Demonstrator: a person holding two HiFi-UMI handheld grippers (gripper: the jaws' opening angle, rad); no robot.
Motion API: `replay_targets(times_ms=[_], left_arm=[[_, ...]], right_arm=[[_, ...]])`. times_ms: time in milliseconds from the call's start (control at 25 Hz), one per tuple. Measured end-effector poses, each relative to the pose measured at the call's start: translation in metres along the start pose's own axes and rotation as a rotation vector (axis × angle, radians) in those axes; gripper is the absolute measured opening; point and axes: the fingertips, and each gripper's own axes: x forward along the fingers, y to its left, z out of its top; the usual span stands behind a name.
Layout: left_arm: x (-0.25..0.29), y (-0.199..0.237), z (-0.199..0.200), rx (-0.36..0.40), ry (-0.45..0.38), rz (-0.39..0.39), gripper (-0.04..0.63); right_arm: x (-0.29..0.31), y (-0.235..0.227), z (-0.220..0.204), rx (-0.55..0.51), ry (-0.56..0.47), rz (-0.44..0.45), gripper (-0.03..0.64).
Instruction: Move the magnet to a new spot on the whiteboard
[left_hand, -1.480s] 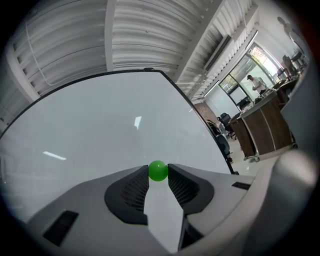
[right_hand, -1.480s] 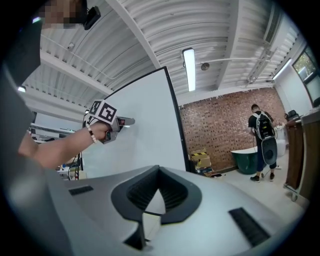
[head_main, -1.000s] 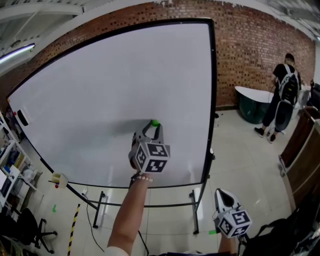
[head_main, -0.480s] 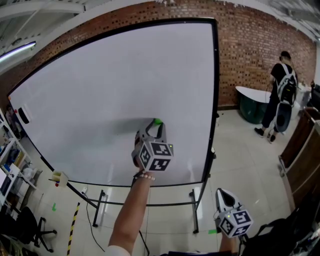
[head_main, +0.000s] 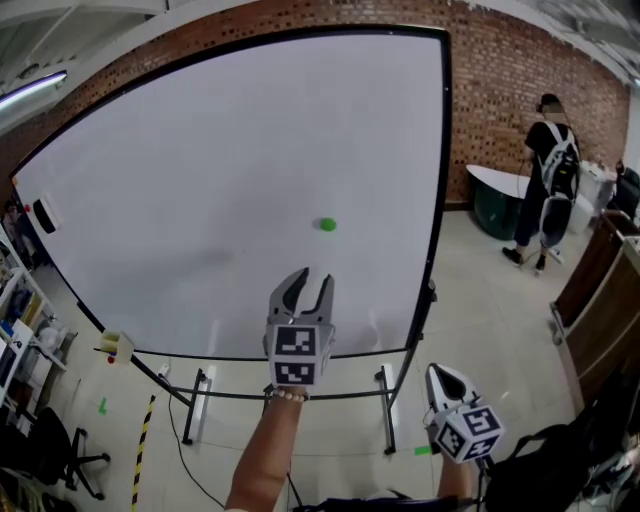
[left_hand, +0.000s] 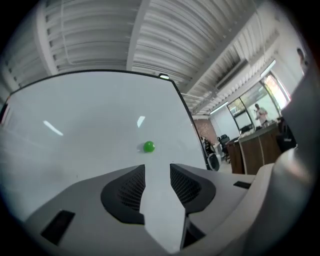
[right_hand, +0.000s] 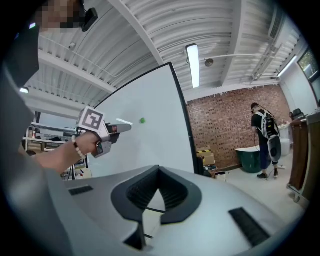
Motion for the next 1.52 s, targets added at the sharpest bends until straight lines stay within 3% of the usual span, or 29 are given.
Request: replay_targets(times_ms=[80, 120, 240, 440, 720, 1080, 1280, 1520], left_arm=[[-0.025, -0.001, -0.020, -0.112, 0.005, -0.044, 0.122], [-0.038, 0.001, -0.029, -0.158, 0.009, -0.058, 0.053], [-0.075, 0.006, -0.058, -0.263, 0.035, -0.081, 0.002], [-0.140, 0.009, -0.114, -0.375, 0.129, -0.129, 0.002], [-0.225, 0.026, -0.190, -0.448, 0.258, -0.165, 0.002], [-0.297, 0.047, -0.223, -0.463, 0.318, -0.279, 0.002], [-0.323, 0.026, -0.220, -0.470, 0.332, -0.310, 0.002], [-0.346, -0.032, -0.202, -0.455, 0.335, -0.325, 0.002]], right_arm=[[0.004, 0.015, -0.002, -0.004, 0.004, 0.014, 0.018], [0.007, 0.023, -0.003, -0.006, 0.006, 0.021, 0.018], [0.013, 0.047, -0.007, -0.009, 0.018, 0.036, 0.018], [0.019, 0.092, -0.023, 0.004, 0.050, 0.046, 0.018], [0.026, 0.177, -0.050, -0.008, 0.086, 0.059, 0.018], [-0.002, 0.264, -0.090, -0.004, 0.128, 0.001, 0.018], [-0.030, 0.279, -0.094, 0.001, 0.126, 0.004, 0.018], [-0.081, 0.260, -0.087, 0.009, 0.091, 0.019, 0.018]])
